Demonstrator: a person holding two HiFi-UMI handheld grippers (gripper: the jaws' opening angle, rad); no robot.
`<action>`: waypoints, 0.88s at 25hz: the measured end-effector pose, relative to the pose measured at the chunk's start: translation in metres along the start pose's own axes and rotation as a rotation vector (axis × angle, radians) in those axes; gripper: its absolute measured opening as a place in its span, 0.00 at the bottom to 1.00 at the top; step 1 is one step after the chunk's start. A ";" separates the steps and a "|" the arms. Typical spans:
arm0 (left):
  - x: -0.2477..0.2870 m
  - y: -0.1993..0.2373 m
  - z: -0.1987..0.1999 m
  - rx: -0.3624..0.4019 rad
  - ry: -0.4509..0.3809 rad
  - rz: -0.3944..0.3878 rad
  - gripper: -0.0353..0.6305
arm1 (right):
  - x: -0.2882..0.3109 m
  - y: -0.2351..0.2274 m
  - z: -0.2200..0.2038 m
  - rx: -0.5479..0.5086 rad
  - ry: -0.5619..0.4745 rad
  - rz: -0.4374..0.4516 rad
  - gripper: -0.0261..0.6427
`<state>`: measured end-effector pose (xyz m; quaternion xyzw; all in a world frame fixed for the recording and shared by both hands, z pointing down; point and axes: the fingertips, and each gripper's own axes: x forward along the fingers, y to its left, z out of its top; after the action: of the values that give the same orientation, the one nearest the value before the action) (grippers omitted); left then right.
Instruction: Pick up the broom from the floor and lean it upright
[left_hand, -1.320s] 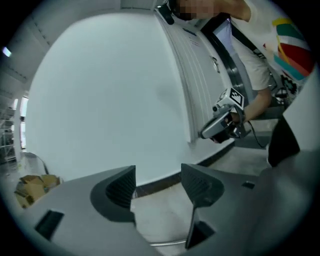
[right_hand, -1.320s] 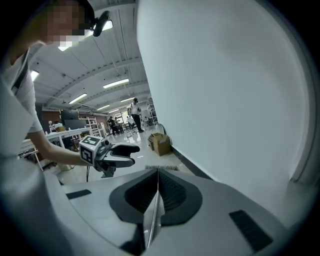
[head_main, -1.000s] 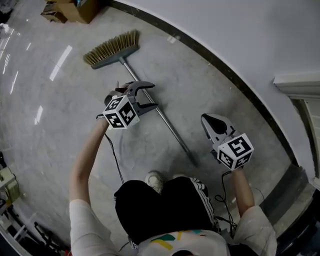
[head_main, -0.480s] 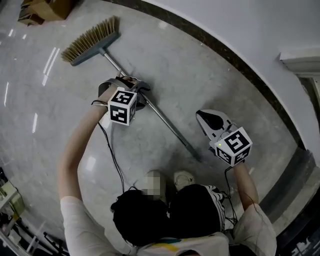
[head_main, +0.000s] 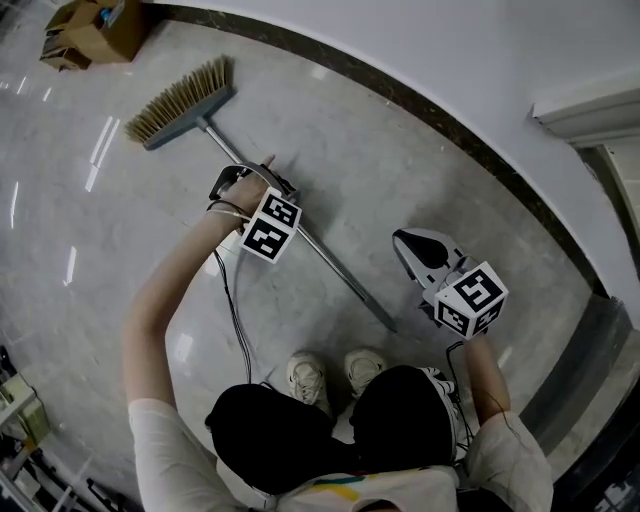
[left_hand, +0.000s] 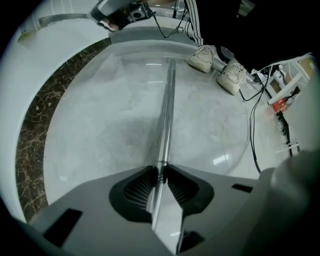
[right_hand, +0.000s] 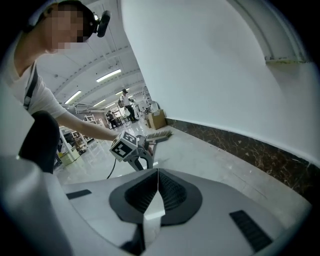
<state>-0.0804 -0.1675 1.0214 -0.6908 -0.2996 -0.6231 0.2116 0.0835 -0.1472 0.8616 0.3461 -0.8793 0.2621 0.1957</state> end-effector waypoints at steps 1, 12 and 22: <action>0.000 0.000 0.001 0.005 0.008 -0.003 0.26 | -0.003 -0.001 0.003 0.006 -0.005 -0.005 0.06; -0.078 0.066 0.006 -0.236 -0.189 0.243 0.23 | -0.055 0.032 0.109 -0.114 -0.173 -0.029 0.06; -0.265 0.131 -0.033 -0.599 -0.510 0.610 0.23 | -0.119 0.076 0.206 -0.210 -0.356 -0.052 0.06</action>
<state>-0.0272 -0.3253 0.7751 -0.9078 0.0662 -0.4028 0.0965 0.0771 -0.1627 0.6124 0.3873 -0.9133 0.0984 0.0790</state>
